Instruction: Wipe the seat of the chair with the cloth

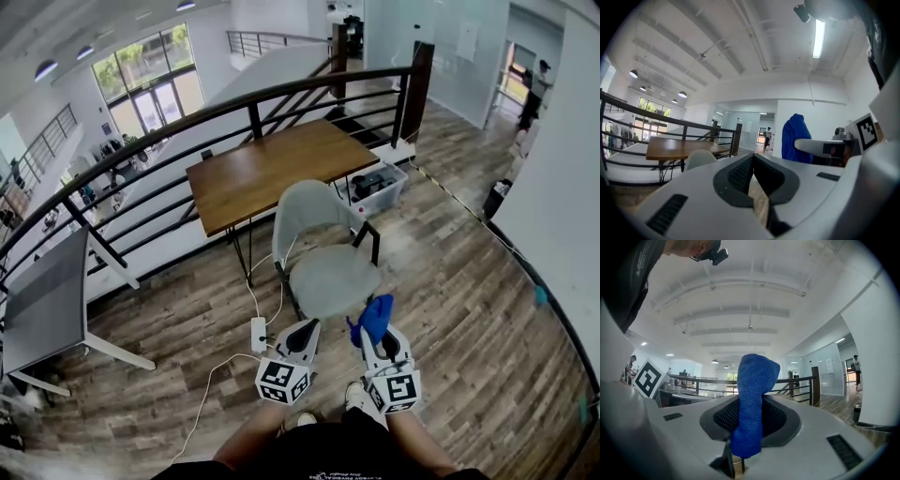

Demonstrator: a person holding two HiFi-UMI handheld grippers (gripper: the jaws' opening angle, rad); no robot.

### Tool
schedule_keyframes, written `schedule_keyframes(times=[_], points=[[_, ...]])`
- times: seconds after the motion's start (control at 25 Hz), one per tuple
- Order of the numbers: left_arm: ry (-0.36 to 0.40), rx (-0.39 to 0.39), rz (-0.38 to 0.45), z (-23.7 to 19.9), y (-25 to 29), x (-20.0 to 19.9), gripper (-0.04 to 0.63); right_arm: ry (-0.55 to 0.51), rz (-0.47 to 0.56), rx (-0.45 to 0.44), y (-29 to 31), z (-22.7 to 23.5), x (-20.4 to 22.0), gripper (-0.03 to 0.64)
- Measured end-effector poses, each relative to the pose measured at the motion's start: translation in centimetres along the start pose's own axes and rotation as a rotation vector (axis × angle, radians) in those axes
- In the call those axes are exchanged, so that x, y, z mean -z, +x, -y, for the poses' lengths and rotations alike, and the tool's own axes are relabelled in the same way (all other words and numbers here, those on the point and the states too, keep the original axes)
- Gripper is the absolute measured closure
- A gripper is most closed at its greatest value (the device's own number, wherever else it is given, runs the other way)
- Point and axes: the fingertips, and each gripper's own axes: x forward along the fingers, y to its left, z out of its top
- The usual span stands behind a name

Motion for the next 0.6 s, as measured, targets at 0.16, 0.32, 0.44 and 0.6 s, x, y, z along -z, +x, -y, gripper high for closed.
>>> schedule_keyframes(times=[0.16, 0.32, 0.44, 0.6], points=[[0.013, -0.027, 0.013, 0.3, 3.6, -0.7, 0.588, -0.003, 0.008, -0.051, 1.7, 3.2, -0.3, 0.506], [0.041, -0.048, 0.015, 1.1, 7.0, -1.2, 0.588, 0.0, 0.032, -0.066, 3.2, 6.8, -0.8, 0.508], [0.042, -0.068, 0.012, 1.5, 9.2, -1.2, 0.589, 0.003, 0.039, -0.083, 4.0, 8.9, -1.0, 0.507], [0.019, -0.105, 0.021, 1.7, 11.4, -1.1, 0.588, 0.011, 0.033, -0.126, 4.9, 11.4, -0.5, 0.506]])
